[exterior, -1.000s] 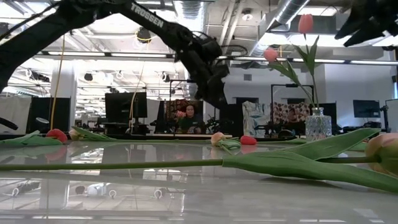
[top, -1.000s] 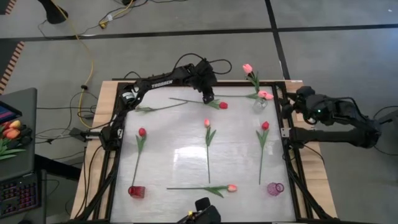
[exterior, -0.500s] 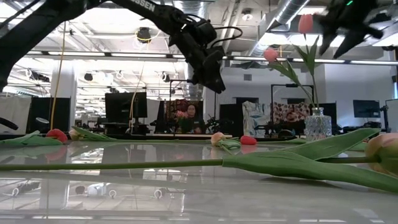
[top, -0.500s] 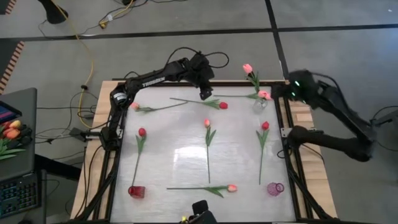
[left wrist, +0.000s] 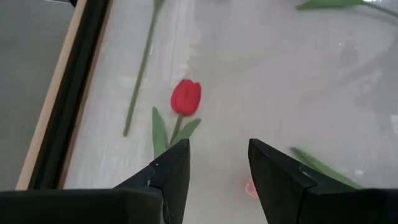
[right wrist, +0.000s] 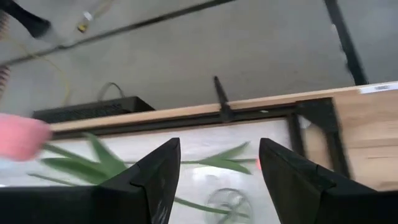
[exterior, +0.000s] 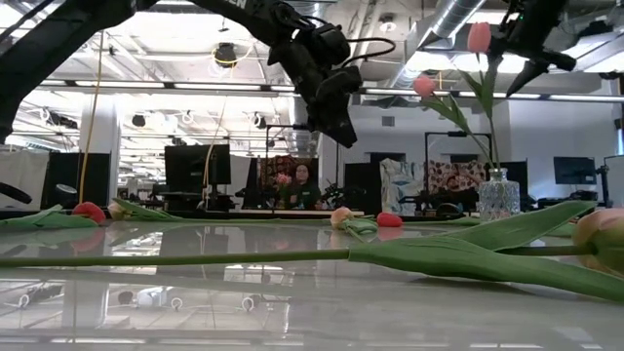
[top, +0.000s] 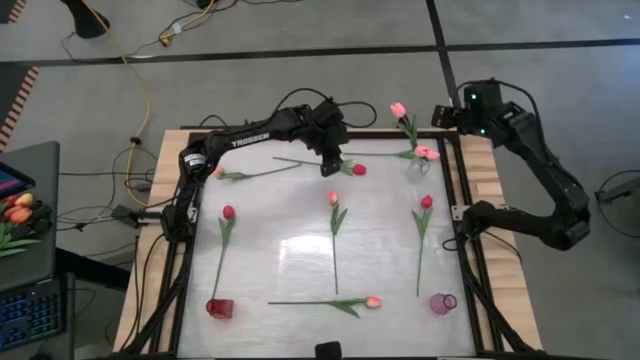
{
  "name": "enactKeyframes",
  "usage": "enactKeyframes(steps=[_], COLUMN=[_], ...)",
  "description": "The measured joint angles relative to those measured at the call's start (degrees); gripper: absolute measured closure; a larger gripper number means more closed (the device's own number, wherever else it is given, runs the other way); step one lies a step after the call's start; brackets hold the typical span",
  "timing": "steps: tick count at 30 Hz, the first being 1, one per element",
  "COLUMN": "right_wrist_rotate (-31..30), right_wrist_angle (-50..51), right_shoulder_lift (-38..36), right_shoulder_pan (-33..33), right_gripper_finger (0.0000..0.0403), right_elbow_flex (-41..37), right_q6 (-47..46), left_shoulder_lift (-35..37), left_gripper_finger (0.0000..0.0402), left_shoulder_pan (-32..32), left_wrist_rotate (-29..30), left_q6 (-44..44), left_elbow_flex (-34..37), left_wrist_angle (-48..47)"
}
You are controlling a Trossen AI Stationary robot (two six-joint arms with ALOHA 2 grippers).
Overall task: Sort flowers into vase by color
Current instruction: Put the pink flower in the transparent vase
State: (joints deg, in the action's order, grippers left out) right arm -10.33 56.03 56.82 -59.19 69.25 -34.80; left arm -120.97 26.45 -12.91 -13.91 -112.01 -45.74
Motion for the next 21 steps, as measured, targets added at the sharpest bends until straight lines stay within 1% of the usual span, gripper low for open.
enactKeyframes(steps=[2, 3, 5, 7, 10, 14, 17, 21], right_wrist_rotate=[-1.27, -3.26, -8.23, -11.03, -10.74, -11.43, -13.01, -12.24], right_wrist_angle=[0.10, 0.28, 0.18, -1.80, -8.10, -17.58, -19.00, -20.83], right_shoulder_lift=[0.22, 0.51, 0.77, 1.16, 1.73, 3.04, 6.07, 10.92], right_shoulder_pan=[0.46, 0.70, 1.63, 2.79, 3.73, 4.54, 3.83, 1.87], right_gripper_finger=[0.0158, 0.0158, 0.0158, 0.0158, 0.0159, 0.0159, 0.0159, 0.0159], right_elbow_flex=[0.01, -0.06, -0.64, -2.10, -5.59, -8.83, -9.55, -9.49], right_q6=[-2.65, -4.73, -11.14, -18.61, -26.96, -32.15, -34.89, -36.37], left_shoulder_lift=[0.00, 0.00, 0.00, 0.00, 0.00, 0.00, 0.00, 0.00], left_gripper_finger=[0.0251, 0.0251, 0.0251, 0.0251, 0.0251, 0.0251, 0.0251, 0.0251], left_shoulder_pan=[-0.34, -0.42, -0.56, -0.58, -0.59, -0.66, -0.79, -1.31], left_wrist_rotate=[0.00, 0.02, -0.04, -0.97, -2.98, -5.36, -6.83, -7.67], left_q6=[-0.75, -1.26, -2.26, -3.09, -3.94, -4.88, -5.17, -5.18], left_elbow_flex=[0.00, 0.00, 0.00, 0.02, 0.04, 0.04, 0.04, 0.04], left_wrist_angle=[-0.90, -1.52, -2.91, -4.65, -6.71, -8.14, -7.98, -7.38])
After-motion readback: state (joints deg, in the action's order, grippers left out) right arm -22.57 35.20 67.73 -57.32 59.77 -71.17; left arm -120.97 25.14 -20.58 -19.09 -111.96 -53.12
